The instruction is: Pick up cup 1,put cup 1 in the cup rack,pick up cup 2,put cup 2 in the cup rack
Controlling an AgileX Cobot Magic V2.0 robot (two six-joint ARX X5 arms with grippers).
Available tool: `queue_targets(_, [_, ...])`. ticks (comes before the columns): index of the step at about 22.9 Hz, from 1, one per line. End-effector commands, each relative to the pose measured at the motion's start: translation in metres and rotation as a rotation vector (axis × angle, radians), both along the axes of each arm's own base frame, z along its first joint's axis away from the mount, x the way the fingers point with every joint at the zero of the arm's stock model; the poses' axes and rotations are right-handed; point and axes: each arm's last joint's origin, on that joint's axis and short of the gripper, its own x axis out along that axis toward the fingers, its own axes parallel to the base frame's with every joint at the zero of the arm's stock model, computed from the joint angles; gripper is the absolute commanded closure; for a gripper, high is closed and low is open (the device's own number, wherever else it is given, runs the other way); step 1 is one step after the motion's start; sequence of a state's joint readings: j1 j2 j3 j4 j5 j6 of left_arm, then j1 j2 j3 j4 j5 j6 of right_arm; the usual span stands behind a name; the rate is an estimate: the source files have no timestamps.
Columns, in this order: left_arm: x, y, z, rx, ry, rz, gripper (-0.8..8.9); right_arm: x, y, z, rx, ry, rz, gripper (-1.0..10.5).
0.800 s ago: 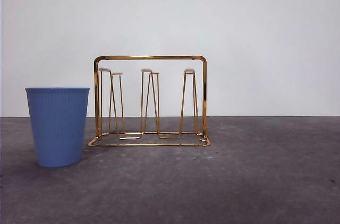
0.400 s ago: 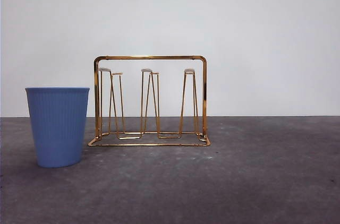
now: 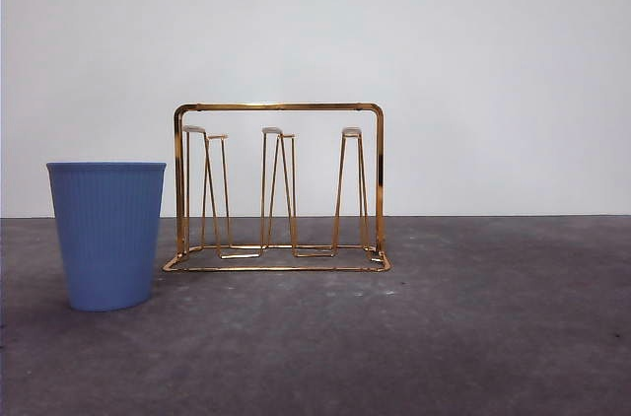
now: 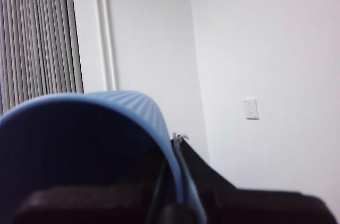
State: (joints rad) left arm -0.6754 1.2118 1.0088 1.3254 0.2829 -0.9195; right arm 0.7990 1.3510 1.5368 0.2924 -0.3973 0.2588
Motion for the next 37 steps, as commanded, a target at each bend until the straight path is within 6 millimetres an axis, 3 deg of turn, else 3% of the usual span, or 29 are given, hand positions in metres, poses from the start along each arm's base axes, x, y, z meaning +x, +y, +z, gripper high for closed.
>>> queue_targets(1, [0.000,0.000,0.001,0.001,-0.009,0.007,4.77,0.002,0.002,-0.001,0.006,0.009,0.002,9.6])
queue_targets(5, [0.000,-0.001,0.001,0.005,-0.008,0.006,4.92,0.002,0.003,-0.003,-0.007,0.022,0.002,9.6])
queue_targets(9, [0.000,-0.001,0.001,0.003,-0.005,0.000,7.19,0.003,0.003,-0.004,-0.019,0.033,0.001,9.6])
queue_targets(12, [0.000,-0.001,0.001,0.003,-0.004,-0.001,8.25,0.003,0.003,-0.005,-0.023,0.037,0.002,9.6])
queue_targets(18, [0.000,0.000,0.001,0.002,-0.006,-0.001,8.22,0.003,0.004,-0.007,-0.046,0.049,0.018,9.3])
queue_targets(22, [-0.001,0.000,0.001,0.002,-0.009,-0.001,8.22,0.002,0.002,-0.008,-0.068,0.069,0.016,7.7])
queue_targets(26, [0.000,0.001,0.001,0.006,-0.012,0.003,8.22,-0.003,-0.004,-0.008,-0.114,0.079,-0.006,7.4])
queue_targets(32, [0.004,0.002,0.000,0.037,0.007,0.019,8.22,-0.024,-0.031,-0.008,-0.273,0.050,-0.202,7.2])
queue_targets(37, [0.009,0.001,-0.003,0.090,0.032,0.038,8.22,-0.049,-0.064,-0.011,-0.441,0.074,-0.389,7.2])
